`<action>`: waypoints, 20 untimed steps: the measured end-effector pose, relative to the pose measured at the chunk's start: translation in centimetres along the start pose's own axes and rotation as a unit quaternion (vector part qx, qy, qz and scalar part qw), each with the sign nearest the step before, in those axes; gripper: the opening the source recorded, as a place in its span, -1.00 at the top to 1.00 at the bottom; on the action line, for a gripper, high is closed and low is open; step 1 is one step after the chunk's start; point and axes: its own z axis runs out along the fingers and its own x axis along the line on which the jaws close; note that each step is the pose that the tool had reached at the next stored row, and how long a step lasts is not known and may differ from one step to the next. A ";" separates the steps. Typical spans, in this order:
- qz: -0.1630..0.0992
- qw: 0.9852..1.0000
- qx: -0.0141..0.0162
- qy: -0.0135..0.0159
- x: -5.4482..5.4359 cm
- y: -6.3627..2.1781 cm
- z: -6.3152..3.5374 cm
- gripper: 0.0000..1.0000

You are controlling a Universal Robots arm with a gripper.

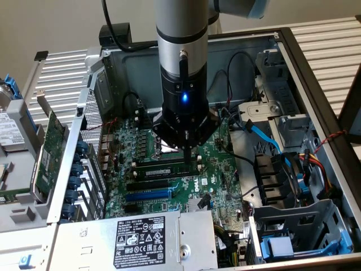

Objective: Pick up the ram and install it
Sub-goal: 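Press down the ram until it locks into place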

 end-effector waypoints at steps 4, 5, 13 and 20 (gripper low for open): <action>0.000 1.000 0.000 0.000 0.0 -0.01 0.24 0.80; 0.000 1.000 0.000 0.000 0.0 -0.01 0.27 0.80; 0.000 1.000 0.000 0.000 0.0 -0.02 0.46 0.80; 0.000 1.000 0.000 0.000 0.0 -0.03 0.57 0.80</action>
